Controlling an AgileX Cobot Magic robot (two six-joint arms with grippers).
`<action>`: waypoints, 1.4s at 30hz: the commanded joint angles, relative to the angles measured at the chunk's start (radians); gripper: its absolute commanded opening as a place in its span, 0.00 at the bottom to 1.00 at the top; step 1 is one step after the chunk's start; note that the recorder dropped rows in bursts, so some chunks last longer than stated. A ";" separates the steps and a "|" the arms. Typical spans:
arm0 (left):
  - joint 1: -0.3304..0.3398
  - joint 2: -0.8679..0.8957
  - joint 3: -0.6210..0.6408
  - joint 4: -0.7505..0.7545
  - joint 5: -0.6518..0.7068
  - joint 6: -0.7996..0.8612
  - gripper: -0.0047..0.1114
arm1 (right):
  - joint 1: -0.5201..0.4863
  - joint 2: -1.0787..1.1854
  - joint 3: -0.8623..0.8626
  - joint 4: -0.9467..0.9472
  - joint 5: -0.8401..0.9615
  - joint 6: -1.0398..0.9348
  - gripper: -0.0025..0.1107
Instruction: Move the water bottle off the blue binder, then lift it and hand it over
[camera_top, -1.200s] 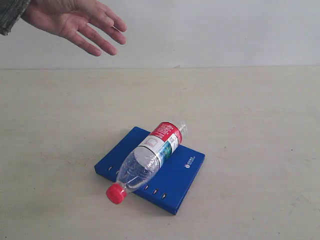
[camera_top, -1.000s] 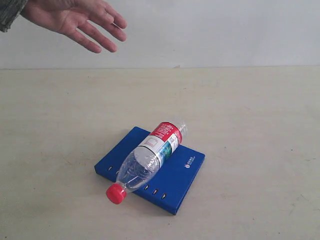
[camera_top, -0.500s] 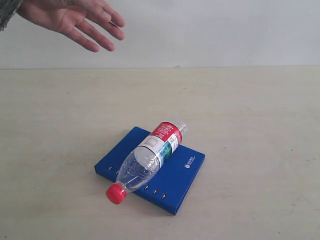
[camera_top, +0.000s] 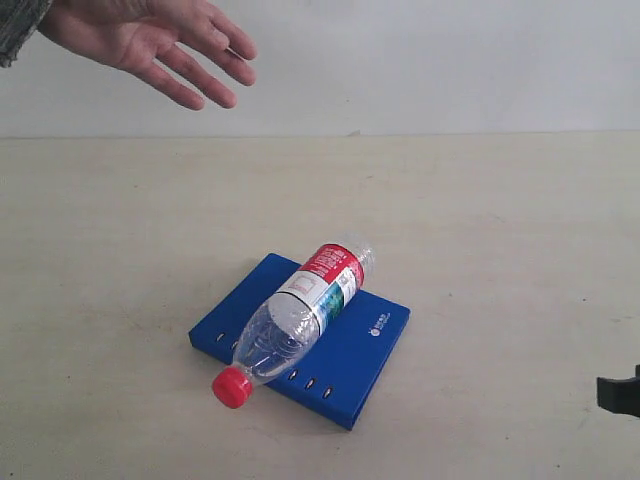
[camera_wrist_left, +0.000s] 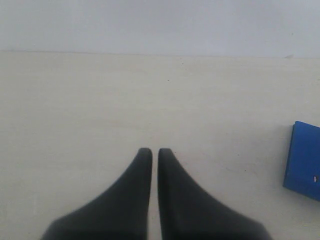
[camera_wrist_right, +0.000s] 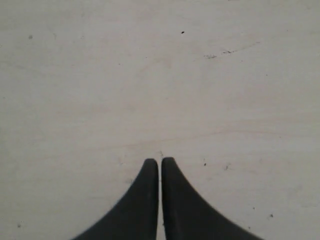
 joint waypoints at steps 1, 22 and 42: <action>0.000 0.007 0.003 0.001 -0.011 0.005 0.08 | -0.003 0.052 -0.012 -0.001 -0.123 -0.009 0.02; 0.000 0.007 0.003 0.001 -0.011 0.005 0.08 | -0.001 0.034 -0.012 -0.001 -0.135 0.015 0.02; 0.000 0.007 0.003 0.001 -0.011 0.005 0.08 | 0.058 0.034 -0.012 -0.429 -0.742 0.517 0.02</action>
